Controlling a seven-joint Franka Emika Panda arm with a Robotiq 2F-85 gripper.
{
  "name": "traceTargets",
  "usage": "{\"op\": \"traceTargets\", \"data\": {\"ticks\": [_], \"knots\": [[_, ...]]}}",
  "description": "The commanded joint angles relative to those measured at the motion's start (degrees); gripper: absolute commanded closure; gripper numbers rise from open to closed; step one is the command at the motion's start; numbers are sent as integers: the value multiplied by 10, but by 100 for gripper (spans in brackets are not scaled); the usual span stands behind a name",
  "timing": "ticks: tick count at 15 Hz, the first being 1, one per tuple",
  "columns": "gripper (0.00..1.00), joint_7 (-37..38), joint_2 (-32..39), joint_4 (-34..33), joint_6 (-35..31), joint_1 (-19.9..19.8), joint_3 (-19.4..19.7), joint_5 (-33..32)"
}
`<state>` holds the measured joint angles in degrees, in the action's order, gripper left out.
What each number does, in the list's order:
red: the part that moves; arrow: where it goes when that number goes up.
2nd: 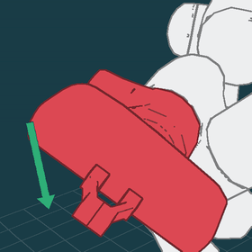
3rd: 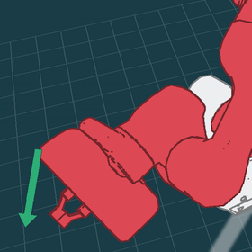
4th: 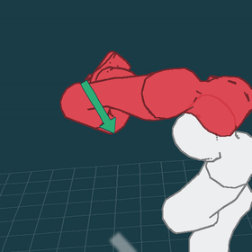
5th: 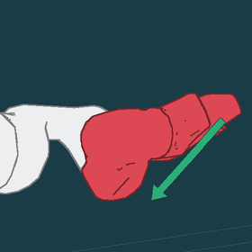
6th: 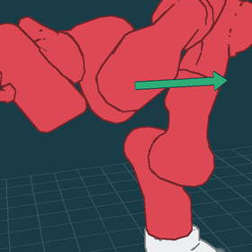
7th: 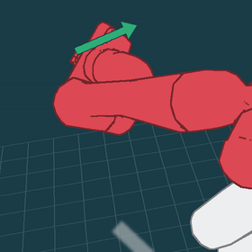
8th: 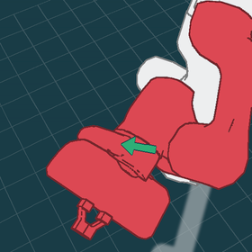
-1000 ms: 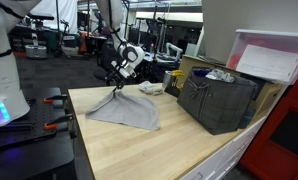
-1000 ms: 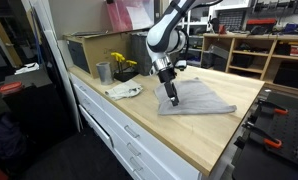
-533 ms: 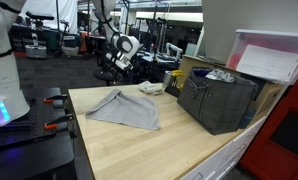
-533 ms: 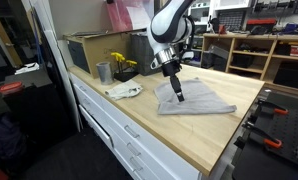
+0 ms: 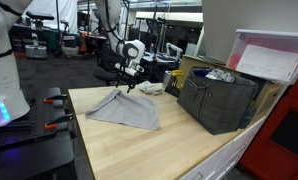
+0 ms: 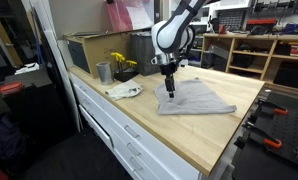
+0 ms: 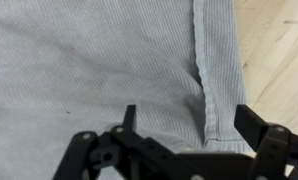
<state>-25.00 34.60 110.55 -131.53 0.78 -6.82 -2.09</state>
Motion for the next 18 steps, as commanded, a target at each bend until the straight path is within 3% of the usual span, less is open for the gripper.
{"op": "traceTargets", "data": {"ticks": [1, 8, 14, 18], "knots": [[0, 34, 27, -23, 14, 7, 2, -8], [0, 116, 36, -49, -67, 8, 37, -14], [0, 214, 136, -194, -45, -25, 91, 9], [0, 275, 197, -278, 0, -55, 97, 47]]}}
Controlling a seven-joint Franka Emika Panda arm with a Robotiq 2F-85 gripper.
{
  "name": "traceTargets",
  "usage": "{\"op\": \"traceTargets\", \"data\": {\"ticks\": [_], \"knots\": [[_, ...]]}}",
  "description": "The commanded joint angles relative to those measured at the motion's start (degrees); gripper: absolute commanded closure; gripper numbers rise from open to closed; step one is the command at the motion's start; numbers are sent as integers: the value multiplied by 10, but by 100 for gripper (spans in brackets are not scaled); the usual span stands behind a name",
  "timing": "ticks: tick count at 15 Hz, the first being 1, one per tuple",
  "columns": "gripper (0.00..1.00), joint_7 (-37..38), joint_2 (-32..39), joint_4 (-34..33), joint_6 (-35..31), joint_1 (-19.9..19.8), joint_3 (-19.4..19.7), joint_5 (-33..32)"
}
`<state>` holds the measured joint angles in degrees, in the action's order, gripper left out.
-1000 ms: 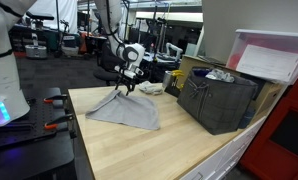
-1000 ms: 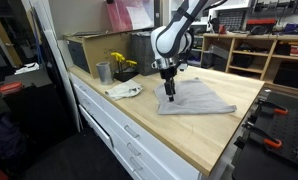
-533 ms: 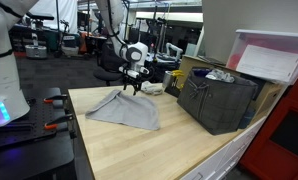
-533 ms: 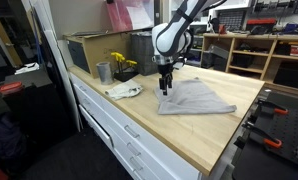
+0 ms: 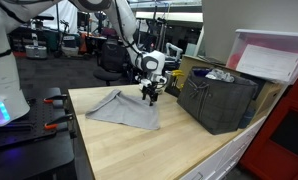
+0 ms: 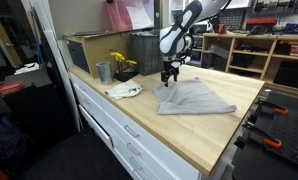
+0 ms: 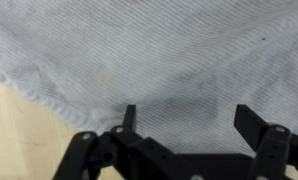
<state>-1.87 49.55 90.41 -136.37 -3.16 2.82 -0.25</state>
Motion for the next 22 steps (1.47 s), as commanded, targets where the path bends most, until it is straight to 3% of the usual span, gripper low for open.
{"op": "traceTargets", "data": {"ticks": [1, 2, 7, 12, 22], "knots": [[10, 61, 60, -92, 57, -21, 1, 40], [28, 78, 72, -108, 64, -26, 2, 52], [63, 170, 97, -164, 89, -45, 12, 102], [100, 255, 128, -186, 62, -43, 58, 95], [99, 401, 187, -261, 99, -76, 146, 83]]}}
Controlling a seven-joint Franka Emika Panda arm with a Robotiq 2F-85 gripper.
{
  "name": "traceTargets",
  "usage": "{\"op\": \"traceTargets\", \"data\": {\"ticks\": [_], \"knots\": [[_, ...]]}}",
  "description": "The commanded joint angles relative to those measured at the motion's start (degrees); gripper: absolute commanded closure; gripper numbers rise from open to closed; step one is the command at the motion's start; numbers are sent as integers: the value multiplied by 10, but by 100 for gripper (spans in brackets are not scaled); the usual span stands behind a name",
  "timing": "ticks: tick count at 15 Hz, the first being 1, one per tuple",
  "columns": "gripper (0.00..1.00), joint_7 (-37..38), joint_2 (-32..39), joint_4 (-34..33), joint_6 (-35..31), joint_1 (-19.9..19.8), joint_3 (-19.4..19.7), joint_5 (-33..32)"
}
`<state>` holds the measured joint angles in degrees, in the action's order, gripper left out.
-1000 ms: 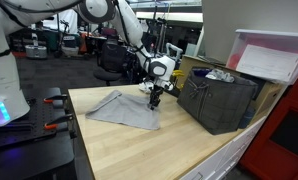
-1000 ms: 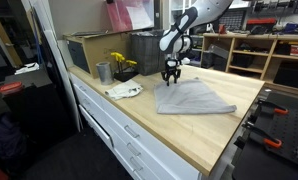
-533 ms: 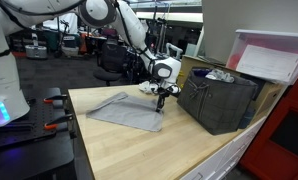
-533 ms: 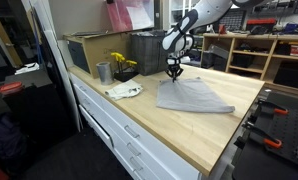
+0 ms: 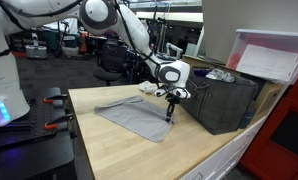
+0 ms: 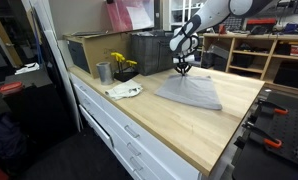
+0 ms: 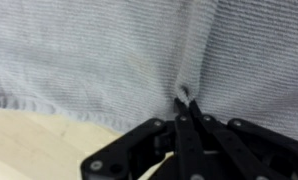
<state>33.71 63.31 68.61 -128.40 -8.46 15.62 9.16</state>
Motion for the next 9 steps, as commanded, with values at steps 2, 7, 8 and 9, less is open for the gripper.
{"op": "traceTargets", "data": {"ticks": [2, 7, 8, 9], "knots": [[99, 69, 55, -56, 36, -39, 23, -10], [56, 46, 12, -26, 56, -67, 10, 12], [47, 36, -4, -9, 51, -67, 8, 12], [41, 21, -18, 6, 46, -69, 3, 14]]}}
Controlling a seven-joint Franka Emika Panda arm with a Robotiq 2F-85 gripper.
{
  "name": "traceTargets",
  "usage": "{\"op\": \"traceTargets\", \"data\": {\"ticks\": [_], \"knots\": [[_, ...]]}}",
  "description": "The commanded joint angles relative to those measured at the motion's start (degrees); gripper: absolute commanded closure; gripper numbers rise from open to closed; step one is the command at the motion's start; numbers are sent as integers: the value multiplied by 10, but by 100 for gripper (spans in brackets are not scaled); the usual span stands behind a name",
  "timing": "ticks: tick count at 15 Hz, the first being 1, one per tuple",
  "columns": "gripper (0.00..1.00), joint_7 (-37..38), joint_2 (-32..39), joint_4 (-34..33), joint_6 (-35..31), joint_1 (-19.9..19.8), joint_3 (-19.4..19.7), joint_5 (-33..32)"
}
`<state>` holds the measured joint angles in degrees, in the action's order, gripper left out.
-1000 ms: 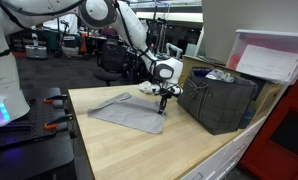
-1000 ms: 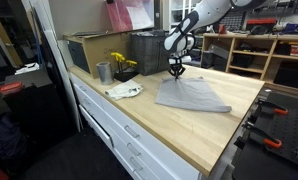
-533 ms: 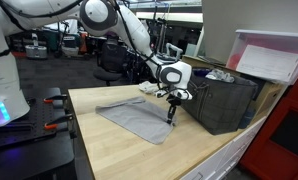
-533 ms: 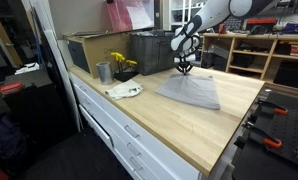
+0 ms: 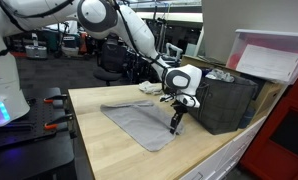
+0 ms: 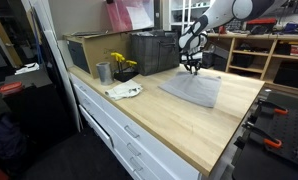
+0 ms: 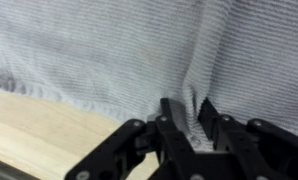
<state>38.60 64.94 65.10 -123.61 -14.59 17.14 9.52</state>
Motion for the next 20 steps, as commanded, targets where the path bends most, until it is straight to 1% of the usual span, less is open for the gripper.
{"op": "traceTargets", "data": {"ticks": [1, 3, 5, 6, 13, 15, 16, 17, 20], "knots": [[32, -46, -47, 56, -7, -8, -19, 11], [19, -93, -72, 83, -18, -4, -31, 10], [4, -132, -110, 126, -30, 6, -39, 3], [0, -162, -131, 146, -30, 5, -51, 4], [0, -352, -254, 272, -12, 12, -108, -10], [0, -402, -294, 325, -15, 15, -118, -17], [0, -416, -310, 350, -16, 12, -120, -14], [0, -381, -248, 270, -11, 16, -114, -8], [0, -405, -284, 319, -12, 16, -117, -7]]}}
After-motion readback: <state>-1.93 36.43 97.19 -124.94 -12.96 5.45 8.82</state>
